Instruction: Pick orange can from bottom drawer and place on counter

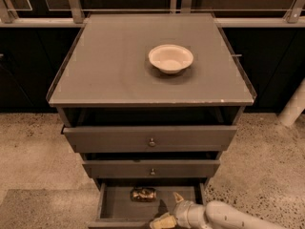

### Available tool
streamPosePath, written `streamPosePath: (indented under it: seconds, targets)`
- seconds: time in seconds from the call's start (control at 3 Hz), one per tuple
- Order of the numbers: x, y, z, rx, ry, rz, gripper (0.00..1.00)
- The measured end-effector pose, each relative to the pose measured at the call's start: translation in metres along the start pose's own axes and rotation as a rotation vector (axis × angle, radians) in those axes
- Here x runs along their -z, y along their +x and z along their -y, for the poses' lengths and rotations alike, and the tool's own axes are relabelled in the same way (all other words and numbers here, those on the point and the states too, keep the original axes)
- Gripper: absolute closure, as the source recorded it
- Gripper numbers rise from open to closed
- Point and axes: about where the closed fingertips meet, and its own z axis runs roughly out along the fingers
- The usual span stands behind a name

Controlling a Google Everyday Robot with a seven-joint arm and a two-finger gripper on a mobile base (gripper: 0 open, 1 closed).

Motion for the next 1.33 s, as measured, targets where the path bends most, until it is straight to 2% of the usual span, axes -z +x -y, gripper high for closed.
streamPosePath:
  seconds: [0.33, 0.67, 1.0, 1.33]
  targets:
    - [-0.044, 0.009, 0.006, 0.009, 0.023, 0.027, 0.0]
    - [-0.042, 0.01, 0.005, 0.006, 0.022, 0.023, 0.0]
    - [-0.064, 0.013, 0.003, 0.019, -0.017, 0.024, 0.0]
    - [-0.102, 0.006, -0.005, 0.075, -0.062, 0.052, 0.0]
